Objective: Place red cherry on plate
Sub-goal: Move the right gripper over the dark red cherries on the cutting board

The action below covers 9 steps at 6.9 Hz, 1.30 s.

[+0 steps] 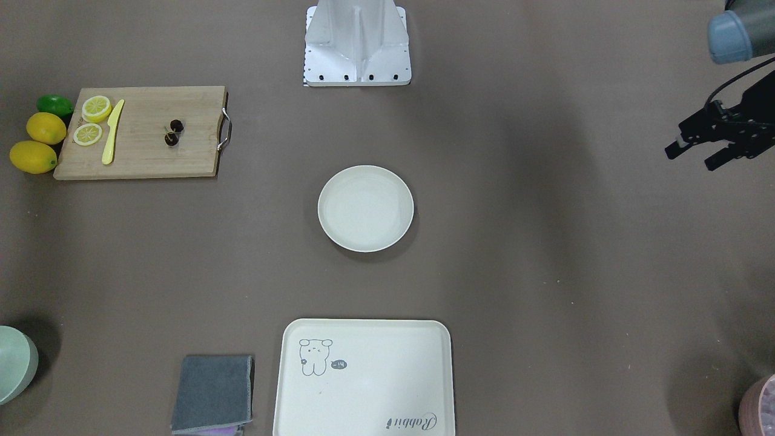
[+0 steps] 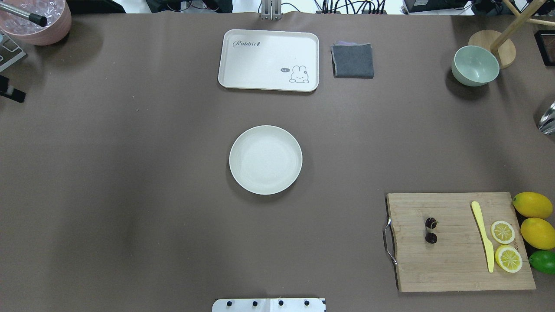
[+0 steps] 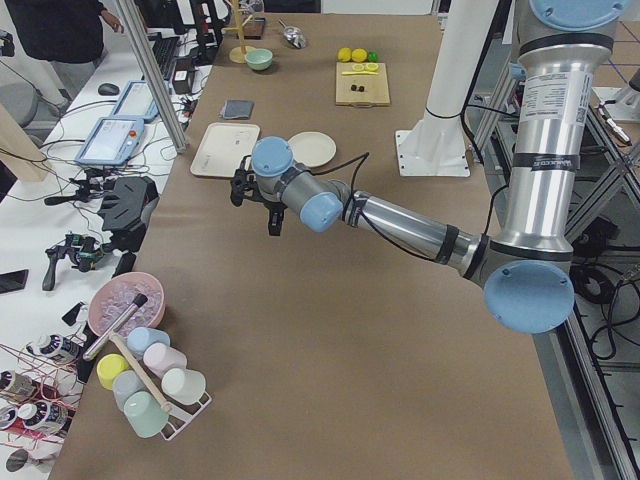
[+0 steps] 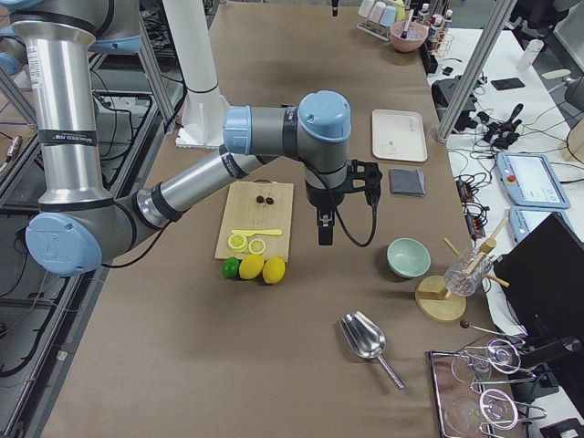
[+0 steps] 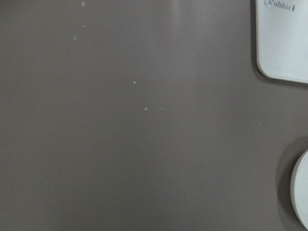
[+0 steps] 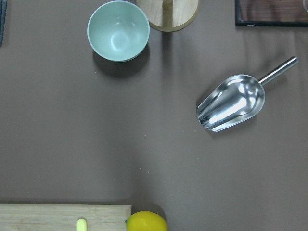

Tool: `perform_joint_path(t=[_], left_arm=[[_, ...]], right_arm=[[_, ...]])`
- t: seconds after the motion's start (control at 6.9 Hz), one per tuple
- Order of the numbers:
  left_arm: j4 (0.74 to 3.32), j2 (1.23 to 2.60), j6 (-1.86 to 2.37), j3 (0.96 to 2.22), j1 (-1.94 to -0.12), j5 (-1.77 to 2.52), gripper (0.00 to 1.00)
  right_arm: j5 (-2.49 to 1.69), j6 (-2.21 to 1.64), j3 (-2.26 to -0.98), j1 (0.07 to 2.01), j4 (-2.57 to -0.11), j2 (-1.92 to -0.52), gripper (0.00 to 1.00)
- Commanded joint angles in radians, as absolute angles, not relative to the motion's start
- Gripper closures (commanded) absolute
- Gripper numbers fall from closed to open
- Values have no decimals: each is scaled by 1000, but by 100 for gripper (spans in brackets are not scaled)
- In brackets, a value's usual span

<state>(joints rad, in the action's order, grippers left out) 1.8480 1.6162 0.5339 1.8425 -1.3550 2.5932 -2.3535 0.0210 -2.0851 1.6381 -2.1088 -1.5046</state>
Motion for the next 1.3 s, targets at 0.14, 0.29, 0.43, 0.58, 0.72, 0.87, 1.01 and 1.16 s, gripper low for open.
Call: perform_joint_path(t=[0.14, 0.29, 0.43, 0.58, 0.72, 0.87, 1.01, 1.16], left_arm=[[1657, 1609, 301, 1842, -1488, 2669, 2], [1655, 1611, 301, 1842, -1493, 2669, 2], [1655, 1615, 301, 1838, -1490, 2669, 2], [1654, 1621, 302, 1839, -1493, 2669, 2], [1652, 1624, 310, 1836, -1493, 2663, 2], [1643, 1638, 311, 1833, -1494, 2657, 2], [1643, 1647, 311, 1827, -1494, 2657, 2], [1643, 1652, 311, 1825, -1496, 2655, 2]], right_arm=[[-2332, -278, -2208, 1374, -2077, -1505, 0], [-2297, -354, -2232, 1288, -2036, -1508, 0], [-2289, -453, -2233, 1208, -1954, -1511, 1], [-2201, -568, -2233, 1071, -1849, -1508, 0], [-2055, -639, -2227, 910, -1800, -1509, 0], [-1981, -799, -2229, 805, -1783, -1499, 0], [-1904, -892, -2227, 714, -1723, -1502, 0], [-1890, -935, -2226, 656, -1712, -1503, 1]])
